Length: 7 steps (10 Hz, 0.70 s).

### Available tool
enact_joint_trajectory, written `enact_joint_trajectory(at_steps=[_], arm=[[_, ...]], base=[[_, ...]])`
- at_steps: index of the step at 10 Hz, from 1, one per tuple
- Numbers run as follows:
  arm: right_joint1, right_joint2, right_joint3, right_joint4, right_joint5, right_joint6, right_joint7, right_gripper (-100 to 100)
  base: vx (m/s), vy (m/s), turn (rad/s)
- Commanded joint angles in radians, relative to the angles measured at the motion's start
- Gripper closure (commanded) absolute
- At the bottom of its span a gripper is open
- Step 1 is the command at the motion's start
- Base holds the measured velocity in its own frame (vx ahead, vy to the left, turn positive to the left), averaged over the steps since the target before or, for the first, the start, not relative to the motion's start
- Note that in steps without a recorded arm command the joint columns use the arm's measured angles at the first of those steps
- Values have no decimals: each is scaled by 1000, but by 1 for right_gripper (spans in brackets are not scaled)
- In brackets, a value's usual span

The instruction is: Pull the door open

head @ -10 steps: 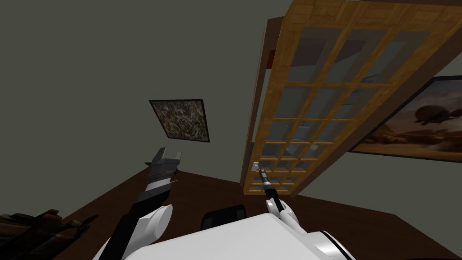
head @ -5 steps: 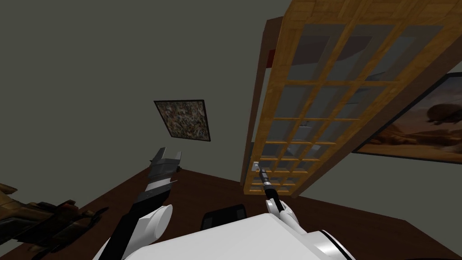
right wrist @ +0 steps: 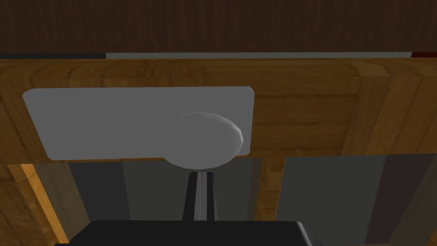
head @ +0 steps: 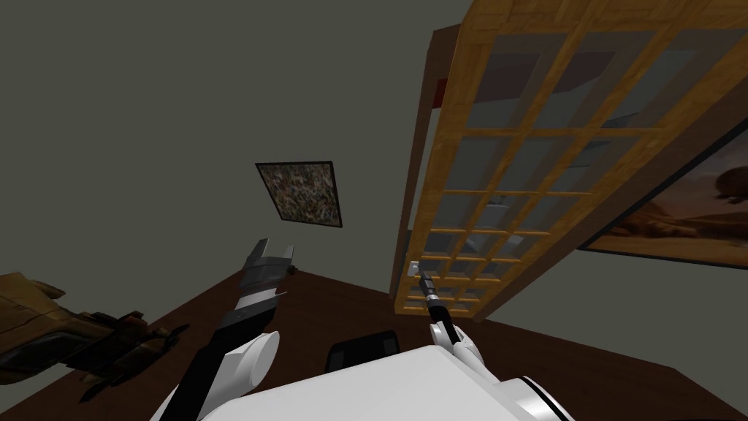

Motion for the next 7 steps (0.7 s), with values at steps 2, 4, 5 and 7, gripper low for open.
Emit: enact_joint_trajectory(at_steps=[2, 4, 5, 7], arm=[[-6, 7, 8, 0, -18, 0, -63, -100], [-8, 12, 15, -4, -37, 3, -123, -100], [-10, 15, 20, -5, -49, 4, -152, -100], [-12, 19, 24, -7, -61, 6, -201, -100]], base=[[-47, -17, 41], [-52, -12, 50], [-62, -11, 47], [-43, -15, 23]])
